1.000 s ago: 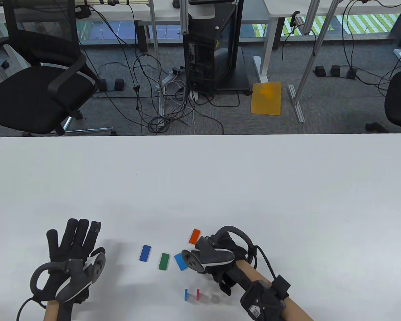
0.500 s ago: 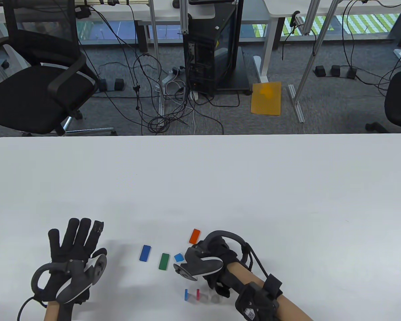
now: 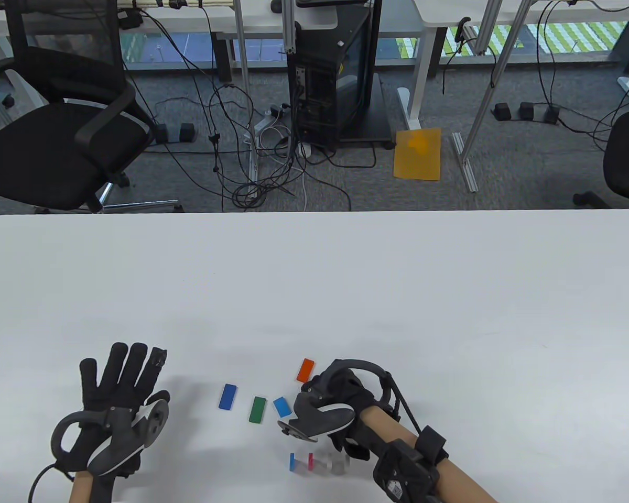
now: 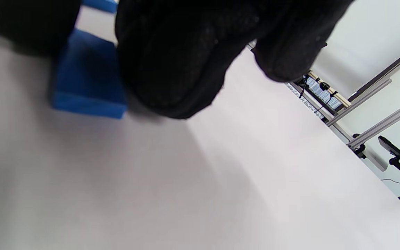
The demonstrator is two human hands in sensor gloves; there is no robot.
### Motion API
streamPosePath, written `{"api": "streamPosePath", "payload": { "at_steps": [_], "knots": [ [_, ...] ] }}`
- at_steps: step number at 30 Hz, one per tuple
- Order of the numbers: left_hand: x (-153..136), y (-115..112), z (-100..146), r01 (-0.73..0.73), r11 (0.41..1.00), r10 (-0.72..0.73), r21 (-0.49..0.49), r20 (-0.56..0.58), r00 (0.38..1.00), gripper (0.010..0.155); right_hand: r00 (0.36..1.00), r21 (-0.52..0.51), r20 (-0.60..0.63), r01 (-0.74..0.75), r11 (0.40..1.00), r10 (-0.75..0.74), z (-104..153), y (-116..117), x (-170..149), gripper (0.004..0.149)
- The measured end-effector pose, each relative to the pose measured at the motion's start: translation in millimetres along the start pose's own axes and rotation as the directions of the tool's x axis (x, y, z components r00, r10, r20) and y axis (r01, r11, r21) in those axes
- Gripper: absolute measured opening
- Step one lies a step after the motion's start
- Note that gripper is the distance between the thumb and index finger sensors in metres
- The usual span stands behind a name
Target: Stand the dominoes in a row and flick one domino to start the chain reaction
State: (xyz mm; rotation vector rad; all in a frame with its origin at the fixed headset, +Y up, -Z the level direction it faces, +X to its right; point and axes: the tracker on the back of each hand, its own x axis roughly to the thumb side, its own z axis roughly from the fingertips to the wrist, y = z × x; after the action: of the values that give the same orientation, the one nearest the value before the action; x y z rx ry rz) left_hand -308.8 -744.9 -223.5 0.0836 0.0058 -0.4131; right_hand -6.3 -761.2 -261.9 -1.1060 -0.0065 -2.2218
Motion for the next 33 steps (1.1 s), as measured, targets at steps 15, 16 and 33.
{"api": "streamPosePath", "payload": {
  "at_steps": [15, 16, 33],
  "knots": [
    [-8, 3, 2, -0.043, 0.999, 0.044, 0.027, -0.027, 0.999, 0.071, 0.997, -0.061, -0.012, 0.08, 0.995, -0.081, 9, -10, -27, 0.064],
    [-9, 2, 1, -0.041, 0.999, 0.041, 0.026, -0.029, 0.999, 0.07, 0.994, -0.075, -0.017, 0.106, 0.992, -0.108, 13, -13, -33, 0.059],
    [-9, 2, 1, -0.029, 0.999, 0.03, 0.017, -0.038, 0.999, 0.071, 0.909, -0.239, -0.325, 0.188, 0.952, -0.261, 166, 2, -51, 0.048]
  ]
}}
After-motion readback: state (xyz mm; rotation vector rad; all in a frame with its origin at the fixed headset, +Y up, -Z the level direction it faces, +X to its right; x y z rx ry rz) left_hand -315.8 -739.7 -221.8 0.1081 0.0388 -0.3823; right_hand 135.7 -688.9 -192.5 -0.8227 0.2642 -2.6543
